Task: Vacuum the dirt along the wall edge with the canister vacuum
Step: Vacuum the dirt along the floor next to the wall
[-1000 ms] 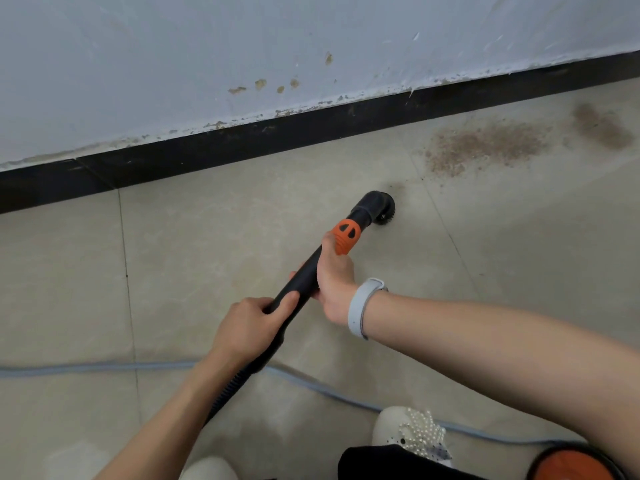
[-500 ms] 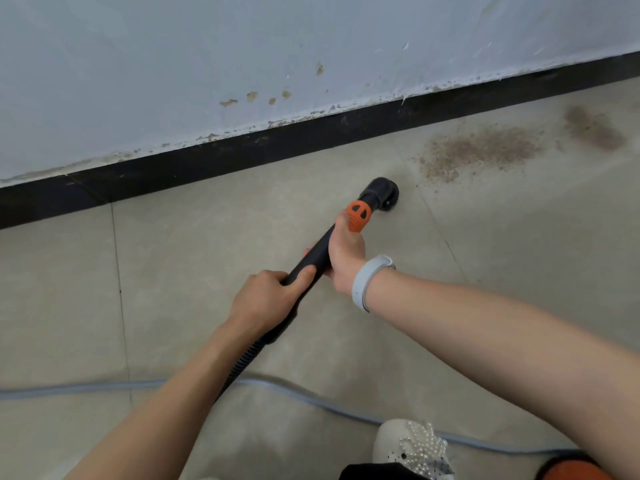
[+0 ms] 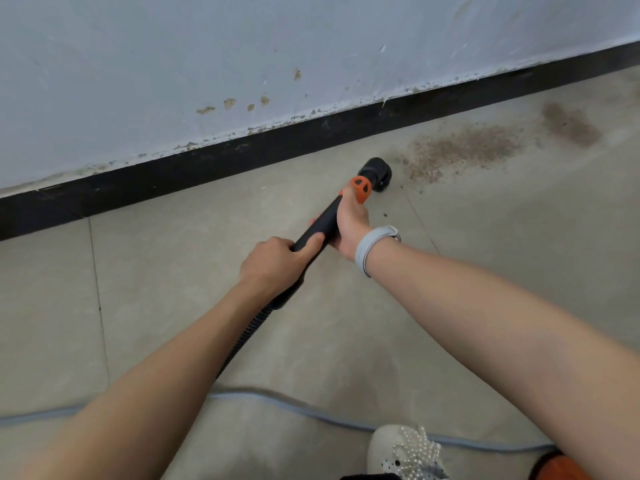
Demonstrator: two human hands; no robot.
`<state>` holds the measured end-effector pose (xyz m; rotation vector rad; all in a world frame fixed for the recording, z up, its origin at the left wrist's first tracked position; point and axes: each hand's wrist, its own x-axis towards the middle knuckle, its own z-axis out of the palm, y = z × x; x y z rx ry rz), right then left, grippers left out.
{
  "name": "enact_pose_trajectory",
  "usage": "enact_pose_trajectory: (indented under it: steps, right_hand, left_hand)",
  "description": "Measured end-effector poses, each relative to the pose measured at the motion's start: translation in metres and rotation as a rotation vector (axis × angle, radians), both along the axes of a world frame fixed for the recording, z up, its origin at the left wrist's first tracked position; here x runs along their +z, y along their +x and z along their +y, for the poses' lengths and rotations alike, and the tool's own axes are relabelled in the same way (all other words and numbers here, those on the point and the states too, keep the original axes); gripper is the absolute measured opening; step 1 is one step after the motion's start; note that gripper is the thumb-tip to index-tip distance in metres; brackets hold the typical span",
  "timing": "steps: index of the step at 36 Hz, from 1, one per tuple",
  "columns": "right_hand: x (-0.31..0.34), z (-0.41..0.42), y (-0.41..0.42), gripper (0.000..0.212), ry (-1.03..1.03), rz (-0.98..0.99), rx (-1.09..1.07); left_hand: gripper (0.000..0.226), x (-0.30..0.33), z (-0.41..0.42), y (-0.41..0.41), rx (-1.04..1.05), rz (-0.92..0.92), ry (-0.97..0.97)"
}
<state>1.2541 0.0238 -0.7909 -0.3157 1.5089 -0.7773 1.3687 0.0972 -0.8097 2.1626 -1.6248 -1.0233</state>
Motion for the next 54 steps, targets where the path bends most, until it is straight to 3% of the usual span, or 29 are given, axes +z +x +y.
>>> enact_pose_trajectory:
  steps: [13, 25, 40, 47, 54]
  right_hand:
    - [-0.015, 0.048, -0.020, 0.040, 0.067, 0.048, -0.131]
    - [-0.008, 0.045, -0.003, 0.038, 0.078, -0.153, -0.131]
    - [-0.001, 0.083, 0.005, 0.037, 0.153, -0.199, -0.117]
    - [-0.004, 0.117, -0.022, 0.033, 0.215, -0.184, -0.211]
    - [-0.001, 0.139, -0.084, 0.035, 0.200, -0.075, -0.427]
  left_hand:
    - [0.068, -0.005, 0.041, -0.009, -0.099, -0.003, 0.083]
    - [0.073, 0.008, 0.043, 0.010, -0.041, -0.117, 0.025]
    - [0.068, 0.007, 0.081, 0.025, -0.064, -0.104, 0.055]
    - [0.060, 0.009, 0.091, 0.012, -0.230, -0.049, 0.120]
    - [0.063, 0.013, 0.081, -0.046, -0.502, -0.111, 0.100]
